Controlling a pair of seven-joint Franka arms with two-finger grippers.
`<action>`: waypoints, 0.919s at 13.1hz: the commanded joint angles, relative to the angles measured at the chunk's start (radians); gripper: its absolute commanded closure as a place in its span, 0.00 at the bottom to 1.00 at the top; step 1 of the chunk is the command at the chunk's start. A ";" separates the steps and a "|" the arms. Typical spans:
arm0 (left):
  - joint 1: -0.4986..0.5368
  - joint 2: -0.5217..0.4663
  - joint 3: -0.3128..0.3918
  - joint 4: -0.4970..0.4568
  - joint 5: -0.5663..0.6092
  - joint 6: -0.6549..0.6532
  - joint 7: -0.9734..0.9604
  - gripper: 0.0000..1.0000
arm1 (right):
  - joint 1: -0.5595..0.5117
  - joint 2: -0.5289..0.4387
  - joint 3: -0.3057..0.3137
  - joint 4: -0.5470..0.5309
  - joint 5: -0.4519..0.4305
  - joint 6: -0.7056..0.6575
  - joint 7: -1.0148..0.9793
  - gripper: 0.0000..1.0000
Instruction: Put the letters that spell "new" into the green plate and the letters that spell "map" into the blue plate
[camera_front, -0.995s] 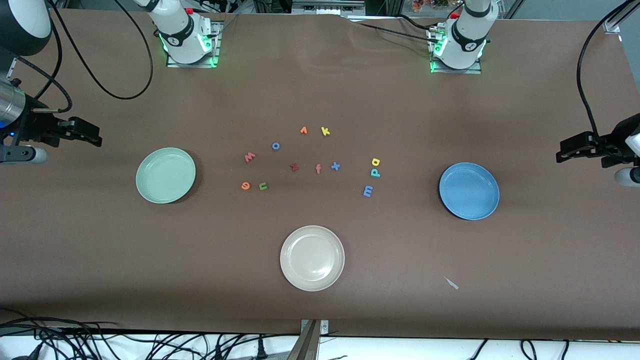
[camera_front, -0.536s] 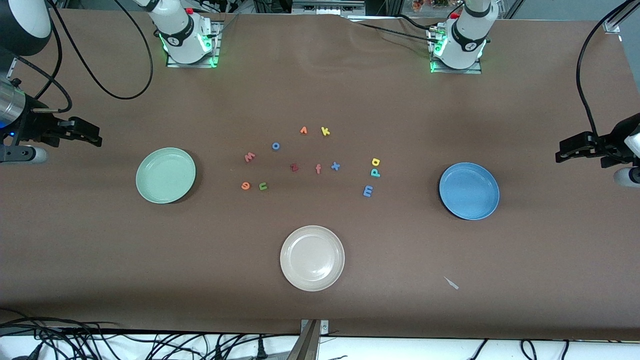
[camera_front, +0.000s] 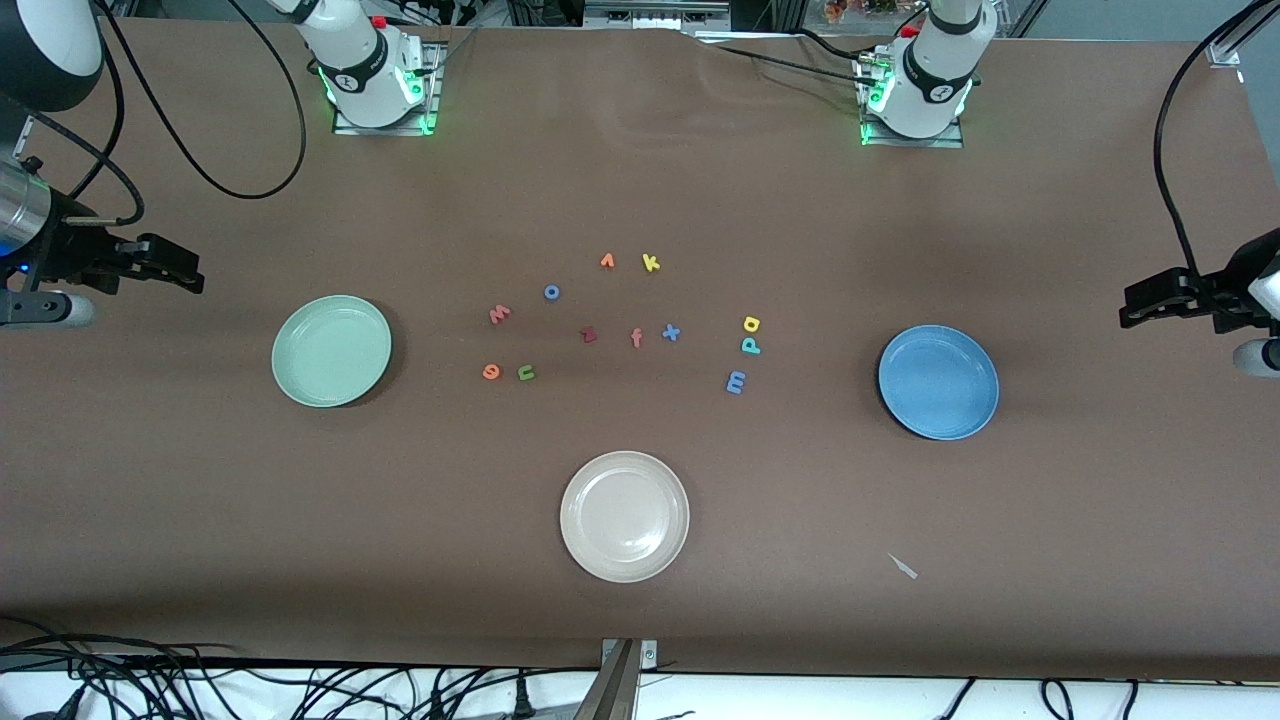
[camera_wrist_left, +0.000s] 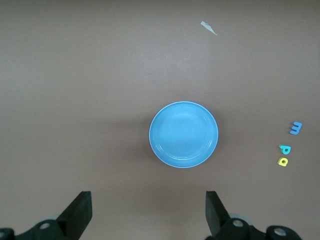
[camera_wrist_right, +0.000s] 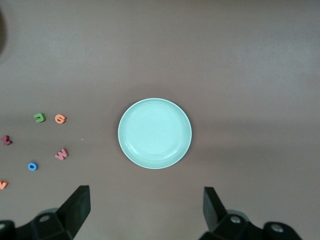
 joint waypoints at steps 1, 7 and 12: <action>-0.009 0.001 -0.004 -0.012 0.003 0.010 -0.026 0.00 | -0.005 -0.012 0.005 -0.009 0.003 -0.003 -0.016 0.00; -0.006 -0.005 -0.004 -0.032 -0.021 0.010 -0.025 0.00 | -0.005 -0.012 0.005 -0.009 0.003 -0.003 -0.016 0.00; -0.005 -0.007 -0.004 -0.032 -0.021 0.010 -0.020 0.00 | -0.005 -0.012 0.003 -0.010 0.003 -0.003 -0.016 0.00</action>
